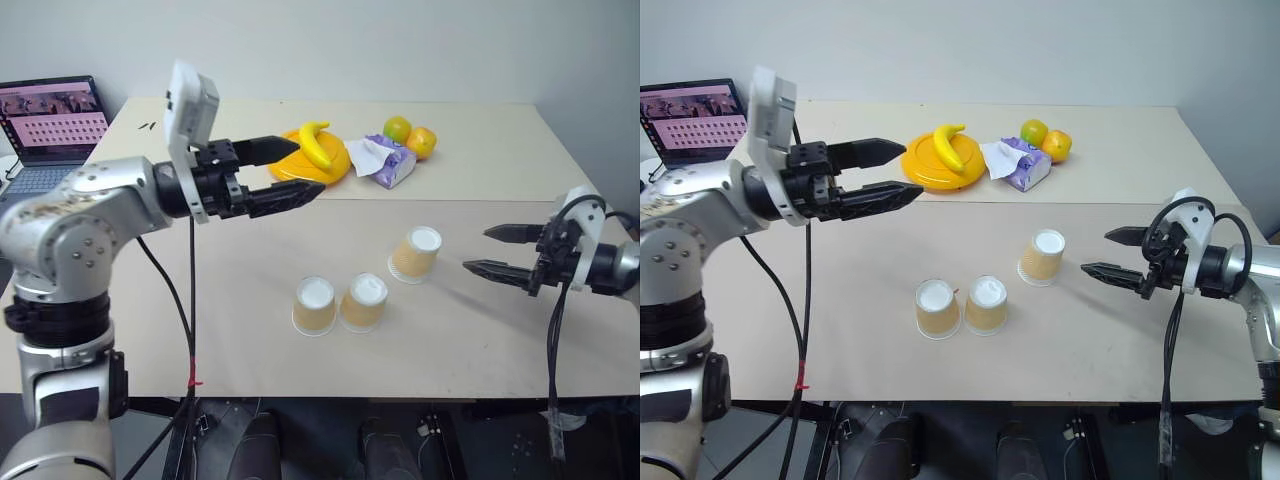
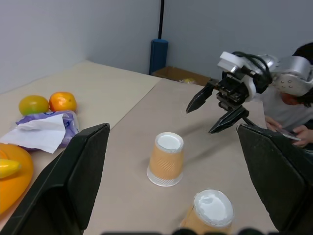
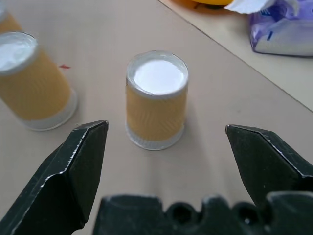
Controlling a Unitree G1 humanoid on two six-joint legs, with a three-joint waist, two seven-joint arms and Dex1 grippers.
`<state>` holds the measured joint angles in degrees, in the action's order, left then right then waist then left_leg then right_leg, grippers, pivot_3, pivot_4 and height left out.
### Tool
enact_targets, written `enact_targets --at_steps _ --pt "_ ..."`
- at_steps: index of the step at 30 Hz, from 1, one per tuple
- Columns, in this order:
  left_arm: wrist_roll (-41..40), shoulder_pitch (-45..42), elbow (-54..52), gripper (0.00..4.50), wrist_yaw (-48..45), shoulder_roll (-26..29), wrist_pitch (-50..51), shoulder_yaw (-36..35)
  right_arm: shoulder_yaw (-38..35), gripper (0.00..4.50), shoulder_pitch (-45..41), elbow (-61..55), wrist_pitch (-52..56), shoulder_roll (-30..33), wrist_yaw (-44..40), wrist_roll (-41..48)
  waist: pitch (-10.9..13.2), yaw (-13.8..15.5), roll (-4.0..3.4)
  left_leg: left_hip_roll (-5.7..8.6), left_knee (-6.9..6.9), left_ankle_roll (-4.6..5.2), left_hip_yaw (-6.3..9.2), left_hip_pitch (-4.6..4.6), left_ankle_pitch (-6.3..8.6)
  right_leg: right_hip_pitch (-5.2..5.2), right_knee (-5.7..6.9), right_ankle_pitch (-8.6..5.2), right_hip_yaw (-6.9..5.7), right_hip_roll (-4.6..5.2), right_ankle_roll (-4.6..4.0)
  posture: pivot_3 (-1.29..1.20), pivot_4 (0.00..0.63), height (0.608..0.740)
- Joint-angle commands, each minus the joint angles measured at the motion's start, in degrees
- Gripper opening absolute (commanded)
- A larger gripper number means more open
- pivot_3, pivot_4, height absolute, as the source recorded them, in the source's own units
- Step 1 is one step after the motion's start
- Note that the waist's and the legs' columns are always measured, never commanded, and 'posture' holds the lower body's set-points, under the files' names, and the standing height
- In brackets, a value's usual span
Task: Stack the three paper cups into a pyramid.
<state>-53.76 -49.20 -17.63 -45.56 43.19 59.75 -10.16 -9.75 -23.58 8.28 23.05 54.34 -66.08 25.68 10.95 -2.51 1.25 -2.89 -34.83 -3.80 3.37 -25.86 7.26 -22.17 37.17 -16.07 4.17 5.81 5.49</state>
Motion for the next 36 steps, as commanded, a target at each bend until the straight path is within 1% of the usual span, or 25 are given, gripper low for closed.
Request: enact_targets --at_steps 1,2,4,6,8,14,18,20,25,27,28,29,30,36 --pt "-6.17 -1.57 -2.96 4.42 0.62 2.62 4.18 -3.25 0.78 4.50 -3.17 2.00 -3.09 -1.83 -0.59 -1.05 0.00 -0.14 0.00 -0.02 0.02 0.00 0.00 0.00 0.00 0.00 -0.01 0.00 0.00 -0.01 0.00 0.00 0.150 0.732" --pt "-6.13 -0.40 -3.00 4.42 1.25 2.75 3.68 -4.25 1.84 4.50 -4.03 2.96 -3.45 -2.80 -0.63 -1.73 0.00 -0.13 0.00 -0.02 0.02 0.00 0.01 0.00 0.00 0.00 0.00 0.00 0.00 -0.01 0.00 0.00 0.150 0.732" --pt "-5.55 2.68 -4.76 4.42 -0.06 4.71 2.56 -4.72 4.03 4.50 -5.77 6.16 -5.64 -4.49 -0.74 -4.06 0.00 -0.19 0.00 -0.02 0.02 0.00 0.01 0.02 0.00 0.01 0.00 0.00 0.00 -0.01 -0.01 0.00 0.150 0.732" --pt "-8.17 3.92 -5.72 4.42 -0.02 5.32 3.40 -6.05 5.27 4.50 -7.46 8.89 -7.06 -5.77 -1.10 -5.18 0.00 -0.17 -0.01 -0.01 0.06 -0.01 -0.03 0.11 0.00 0.07 0.00 0.00 0.04 -0.01 -0.01 0.00 0.150 0.732" --pt "-9.09 5.63 -7.16 4.42 -1.18 6.96 3.19 -6.65 6.14 4.50 -9.10 10.71 -7.82 -7.05 -1.61 -5.68 0.01 -0.01 0.01 -0.02 0.06 -0.02 -0.02 0.09 -0.01 0.04 0.00 0.00 0.02 -0.01 -0.02 0.00 0.150 0.732" --pt "-9.72 10.30 -9.82 4.42 -3.11 12.71 3.27 -6.43 7.81 4.50 -13.11 15.54 -9.92 -9.74 -2.81 -7.38 0.01 0.23 0.00 -0.02 0.08 -0.02 -0.01 0.06 -0.01 0.03 -0.01 0.00 0.00 -0.01 -0.03 0.00 0.150 0.732" --pt "-9.72 12.07 -10.50 4.42 -2.87 14.19 2.56 -6.21 8.50 4.50 -15.64 18.25 -10.99 -11.09 -3.67 -8.13 0.01 0.22 0.00 -0.02 0.07 -0.03 -0.02 0.06 -0.01 0.03 -0.01 0.01 0.01 -0.01 -0.03 0.00 0.150 0.732" --pt "-9.40 13.68 -10.94 4.42 -3.64 14.88 2.16 -6.17 9.07 4.50 -17.15 19.54 -11.44 -12.13 -4.11 -8.57 0.01 0.12 0.00 -0.02 0.06 -0.03 -0.02 0.06 -0.01 0.03 -0.01 0.01 0.00 -0.01 -0.03 0.00 0.150 0.732" --pt "-4.83 17.05 -11.34 4.42 -6.53 17.99 -1.01 -4.43 9.61 4.50 -20.45 23.02 -12.67 -14.30 -4.84 -9.79 0.01 -0.11 0.00 -0.03 0.11 -0.03 -0.03 0.06 -0.01 0.00 -0.01 0.01 0.02 -0.02 -0.04 0.00 0.150 0.732" --pt "-3.67 17.39 -11.07 4.50 -6.77 18.11 -2.07 -3.97 9.72 3.98 -21.42 24.31 -13.06 -14.88 -5.22 -10.19 0.01 -0.04 0.00 -0.03 0.12 -0.03 -0.03 0.06 -0.01 0.00 -0.01 0.01 0.02 -0.02 -0.04 0.00 0.150 0.732" --pt "-3.42 17.47 -10.99 4.50 -6.91 18.07 -2.40 -3.84 9.74 3.80 -21.70 24.75 -13.21 -15.02 -5.43 -10.32 0.01 -0.02 0.00 -0.03 0.11 -0.03 -0.03 0.06 -0.01 0.00 -0.01 0.01 0.01 -0.02 -0.04 0.00 0.150 0.732" --pt "-2.72 17.91 -11.09 4.50 -7.50 18.23 -3.00 -3.51 9.87 3.40 -21.70 24.66 -13.53 -14.98 -5.53 -10.65 0.01 0.08 0.00 -0.03 0.10 -0.03 -0.04 0.06 -0.01 0.00 -0.01 0.01 0.01 -0.02 -0.04 0.00 0.150 0.732" --pt "-2.36 18.29 -11.09 4.50 -7.97 18.30 -3.37 -3.37 10.00 3.10 -21.61 24.33 -13.88 -14.81 -5.53 -11.04 0.01 0.23 0.00 -0.03 0.10 -0.03 -0.03 0.06 -0.01 0.01 -0.01 0.01 0.01 -0.02 -0.04 0.00 0.150 0.732" --pt "0.42 20.58 -9.89 4.50 -11.91 19.63 -6.08 -3.17 8.32 3.10 -21.01 16.79 -9.04 -11.67 -6.90 -8.93 0.03 0.14 -0.02 -0.03 0.12 -0.03 -0.04 0.03 -0.01 -0.04 -0.01 0.01 0.01 -0.02 -0.04 0.00 0.150 0.732"
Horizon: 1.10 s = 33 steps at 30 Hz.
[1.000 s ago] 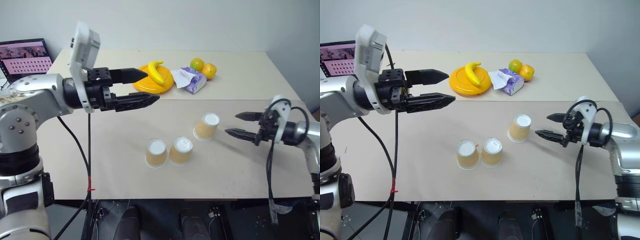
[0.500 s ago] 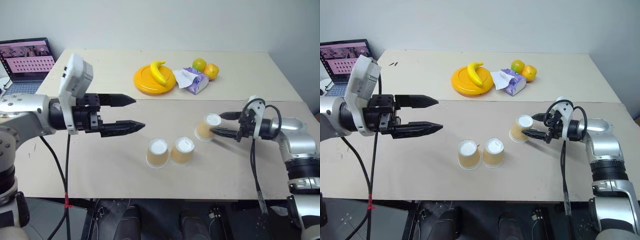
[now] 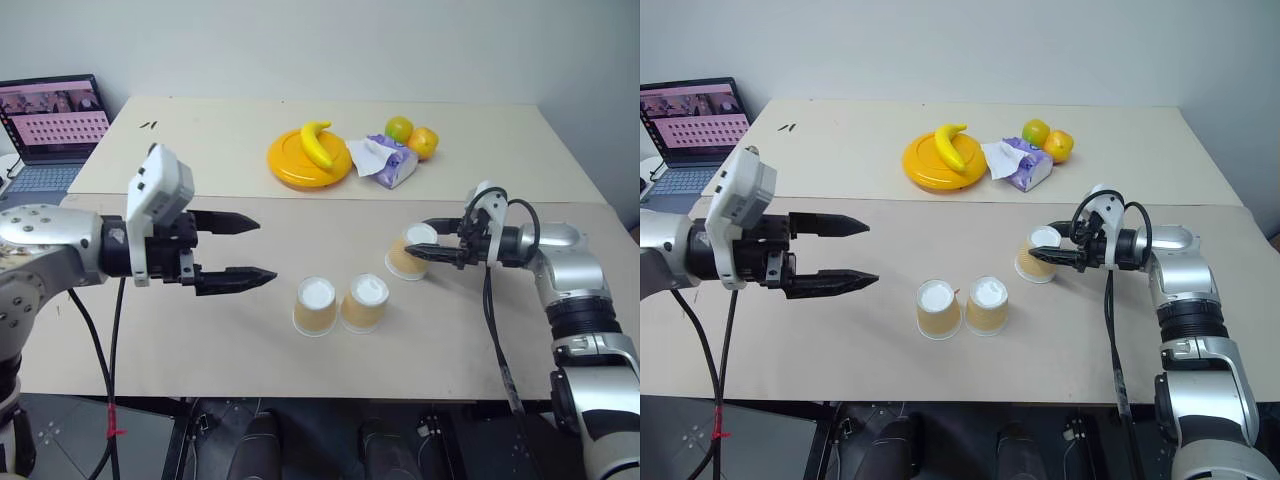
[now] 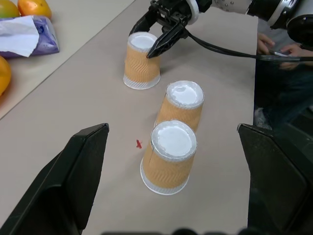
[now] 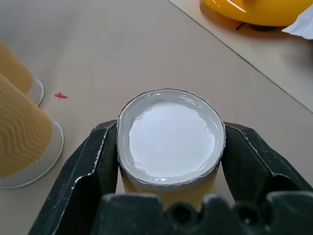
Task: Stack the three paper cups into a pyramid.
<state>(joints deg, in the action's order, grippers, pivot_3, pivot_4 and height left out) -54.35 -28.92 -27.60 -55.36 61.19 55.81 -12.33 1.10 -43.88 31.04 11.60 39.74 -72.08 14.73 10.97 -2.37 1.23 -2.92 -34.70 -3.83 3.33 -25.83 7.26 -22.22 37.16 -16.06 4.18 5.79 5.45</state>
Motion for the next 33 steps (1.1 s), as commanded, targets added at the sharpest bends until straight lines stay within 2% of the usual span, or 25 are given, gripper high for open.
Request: enact_targets --at_steps 1,4,9,13,18,27,33 --pt "1.33 0.83 0.31 4.50 -3.07 1.92 -2.54 -1.03 -2.78 3.10 -0.88 -8.08 4.04 4.10 -1.20 2.36 0.00 0.00 0.00 0.00 0.01 0.00 0.00 0.00 0.00 0.00 0.00 0.00 0.00 0.00 0.00 0.00 0.150 0.732" --pt "2.51 2.56 0.57 4.50 -5.74 2.40 -4.07 -0.24 -3.58 3.10 -2.41 -14.42 9.52 6.82 -1.18 3.88 0.00 0.01 -0.01 0.00 0.01 0.00 -0.01 0.00 0.00 -0.01 -0.01 -0.01 0.00 0.00 -0.01 0.00 0.150 0.732" --pt "6.12 4.64 1.08 4.50 -7.42 -0.61 -8.77 3.63 -1.83 3.10 -6.28 -26.99 22.14 7.35 1.64 6.95 0.00 -0.20 -0.01 -0.03 0.01 0.00 -0.02 0.02 0.00 -0.02 0.01 -0.01 0.01 0.00 -0.03 0.00 0.150 0.732" --pt "5.15 4.16 3.54 4.50 -6.42 -5.00 -8.45 5.22 -1.35 3.10 -9.21 -37.80 32.65 6.77 1.66 13.71 0.00 0.01 -0.01 -0.04 0.01 0.01 0.00 -0.03 0.01 -0.04 0.02 -0.02 0.00 -0.01 -0.04 0.00 0.150 0.732" --pt "8.00 3.28 5.38 4.50 -7.66 -7.29 -10.52 8.38 -1.27 3.10 -10.96 -45.90 40.92 6.41 3.30 20.37 0.00 0.42 0.00 -0.04 -0.01 0.04 0.00 -0.09 0.02 -0.06 0.01 -0.02 -0.01 -0.01 -0.04 0.00 0.150 0.732" --pt "11.76 1.28 7.92 4.50 -9.06 -9.80 -13.00 11.18 -1.37 3.10 -8.69 -51.73 46.77 6.67 6.99 25.86 0.00 0.94 0.00 -0.04 -0.04 0.04 0.01 -0.09 0.03 -0.07 0.02 -0.02 -0.02 -0.01 -0.04 0.00 0.150 0.732" --pt "11.73 2.20 7.10 4.50 -9.86 -8.55 -12.23 9.70 0.69 3.10 -6.40 -53.09 47.25 3.98 10.50 27.05 -0.01 0.88 0.01 -0.04 -0.07 0.06 0.00 -0.10 0.03 -0.09 0.06 -0.02 -0.01 -0.02 -0.05 0.00 0.150 0.732"
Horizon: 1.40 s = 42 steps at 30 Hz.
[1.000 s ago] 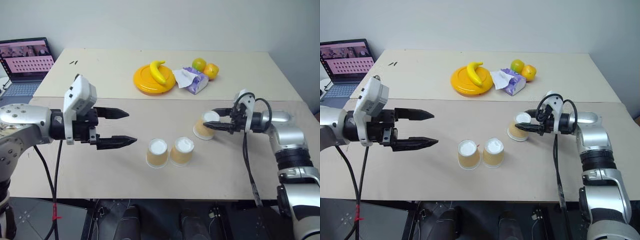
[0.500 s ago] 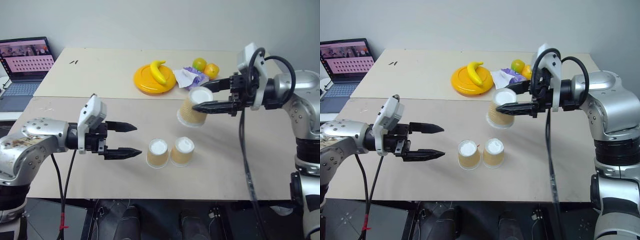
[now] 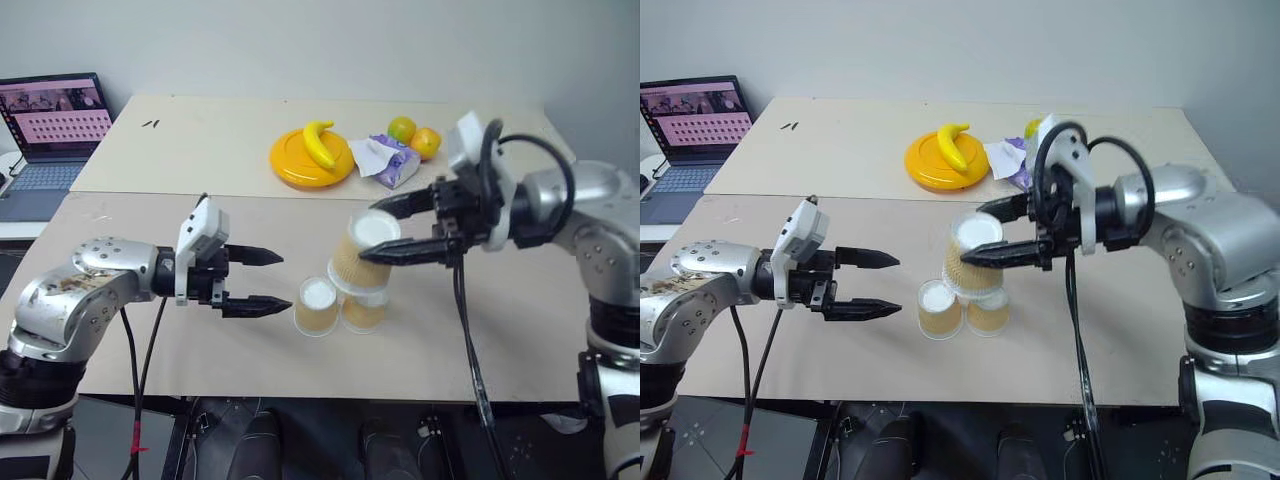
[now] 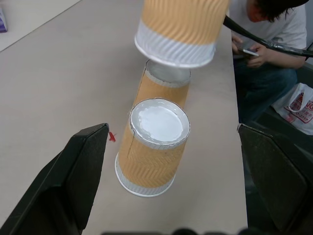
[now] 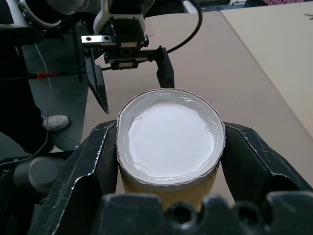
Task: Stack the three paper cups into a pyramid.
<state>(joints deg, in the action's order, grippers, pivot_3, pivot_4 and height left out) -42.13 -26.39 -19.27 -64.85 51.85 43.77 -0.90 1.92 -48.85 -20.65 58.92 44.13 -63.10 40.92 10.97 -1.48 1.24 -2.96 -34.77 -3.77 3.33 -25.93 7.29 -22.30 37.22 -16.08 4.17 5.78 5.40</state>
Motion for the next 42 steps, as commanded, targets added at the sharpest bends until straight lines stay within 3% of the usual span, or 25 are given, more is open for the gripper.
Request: enact_targets --at_steps 1,32,33,36,42 --pt "-0.66 -0.43 -1.37 4.50 -0.23 0.81 0.16 -1.81 0.19 3.10 -1.55 -1.26 -0.07 -0.67 1.79 0.88 0.00 0.02 0.00 0.00 0.01 0.00 0.00 0.01 0.00 0.00 0.01 0.00 0.00 0.00 0.00 0.00 0.150 0.732" --pt "-0.56 -2.44 -1.84 4.50 2.12 0.60 1.14 -2.15 4.36 3.10 2.16 2.30 -8.03 0.52 -1.24 -4.09 0.00 0.38 0.00 0.00 0.02 0.00 0.01 0.00 0.00 0.00 -0.02 -0.01 -0.01 0.00 0.00 0.00 0.150 0.732" --pt "-0.57 -2.52 -1.81 4.50 2.17 0.54 1.13 -2.10 4.34 3.76 2.21 2.24 -8.03 0.49 -1.21 -4.07 0.00 0.38 0.00 0.00 0.02 0.00 0.01 0.00 0.00 0.00 -0.02 -0.01 -0.01 0.00 0.00 0.00 0.150 0.732" --pt "-0.44 -2.81 -1.56 4.50 2.22 0.41 0.92 -1.93 4.41 4.46 2.28 2.18 -8.23 0.46 -1.09 -4.29 0.00 0.38 0.00 0.00 0.01 0.00 0.01 0.00 0.00 0.00 -0.02 -0.01 -0.02 0.00 0.00 0.00 0.150 0.732" --pt "0.25 -3.48 -0.69 4.50 1.94 0.20 0.30 -1.45 4.32 4.46 2.31 2.18 -8.54 0.48 -1.15 -4.28 0.00 0.39 0.00 0.00 0.02 0.00 0.01 0.00 0.00 0.00 -0.02 -0.01 -0.01 0.00 0.00 0.00 0.150 0.732"
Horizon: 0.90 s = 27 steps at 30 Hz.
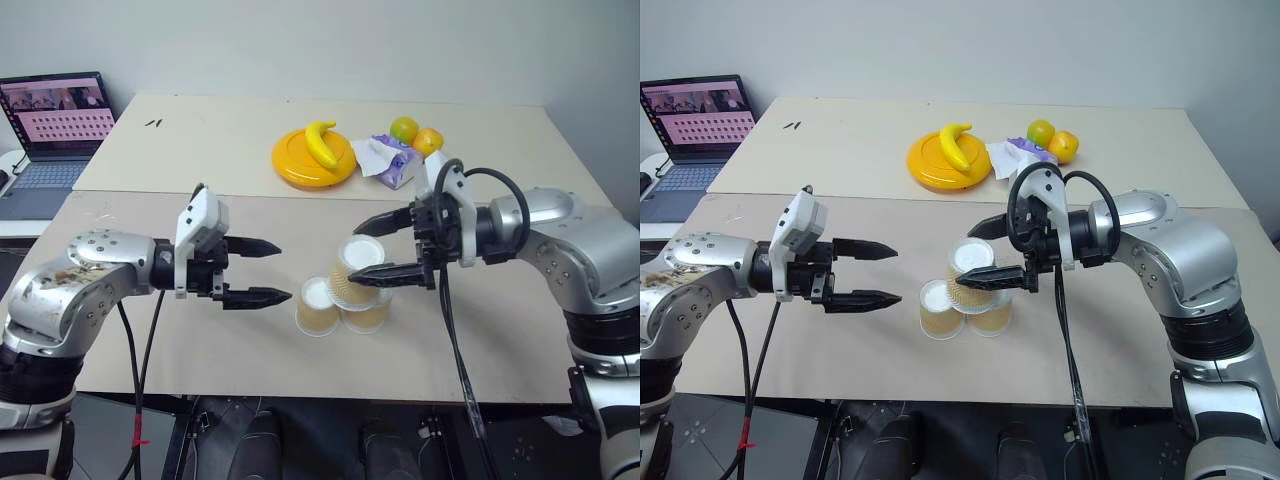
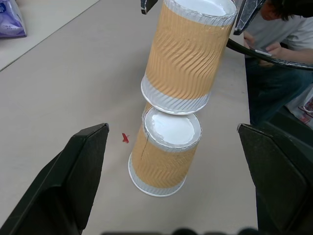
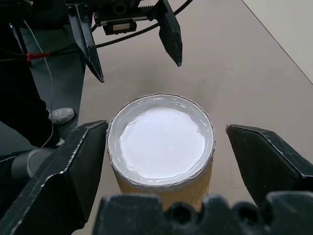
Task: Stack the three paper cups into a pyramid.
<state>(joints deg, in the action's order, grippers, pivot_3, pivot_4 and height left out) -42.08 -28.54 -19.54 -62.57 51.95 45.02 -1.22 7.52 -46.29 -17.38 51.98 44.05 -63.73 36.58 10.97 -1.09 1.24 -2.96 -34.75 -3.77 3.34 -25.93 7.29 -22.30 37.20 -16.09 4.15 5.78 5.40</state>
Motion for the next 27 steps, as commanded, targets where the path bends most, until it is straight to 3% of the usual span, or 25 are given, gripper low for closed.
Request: enact_targets --at_steps 1,15,19,23,27 --pt "0.31 -1.41 -0.27 4.50 -0.39 0.07 -1.06 -1.09 -1.43 4.46 -0.35 -1.05 -1.59 0.65 -0.61 0.21 0.00 0.00 0.00 0.00 0.00 0.00 0.00 0.00 0.00 0.00 0.00 0.00 0.00 0.00 0.00 0.00 0.150 0.732" --pt "1.61 -2.13 1.02 4.50 -1.11 -0.43 -1.77 -0.67 -7.71 4.46 -8.58 1.12 4.07 6.55 -4.85 7.91 0.00 0.01 0.00 -0.01 0.00 0.00 0.00 0.00 0.00 0.01 -0.01 0.00 -0.01 0.00 0.00 0.00 0.150 0.732" --pt "1.65 -2.43 1.41 4.50 -0.85 -0.73 -1.49 -0.88 -8.45 4.46 -10.24 4.91 0.18 10.89 -7.71 5.03 0.00 0.15 0.00 0.00 0.01 0.00 -0.01 -0.01 0.00 -0.01 -0.02 0.00 -0.01 0.00 0.00 0.00 0.150 0.732" --pt "-1.30 -2.86 1.20 4.50 2.63 -2.48 0.90 -4.20 -11.03 4.46 -1.76 13.30 -14.49 21.59 -14.42 -4.72 0.01 0.87 0.06 0.01 -0.02 0.01 0.00 -0.10 0.02 -0.01 -0.11 -0.01 -0.06 0.02 0.01 0.00 0.150 0.732" --pt "0.71 -1.13 0.37 4.50 8.55 -3.95 -0.26 -7.21 -17.73 4.46 9.32 17.62 -21.75 24.92 -15.24 -7.21 0.00 0.63 0.09 0.01 -0.09 0.05 -0.02 -0.13 0.05 -0.02 -0.11 -0.01 -0.06 0.04 0.02 0.00 0.150 0.732"
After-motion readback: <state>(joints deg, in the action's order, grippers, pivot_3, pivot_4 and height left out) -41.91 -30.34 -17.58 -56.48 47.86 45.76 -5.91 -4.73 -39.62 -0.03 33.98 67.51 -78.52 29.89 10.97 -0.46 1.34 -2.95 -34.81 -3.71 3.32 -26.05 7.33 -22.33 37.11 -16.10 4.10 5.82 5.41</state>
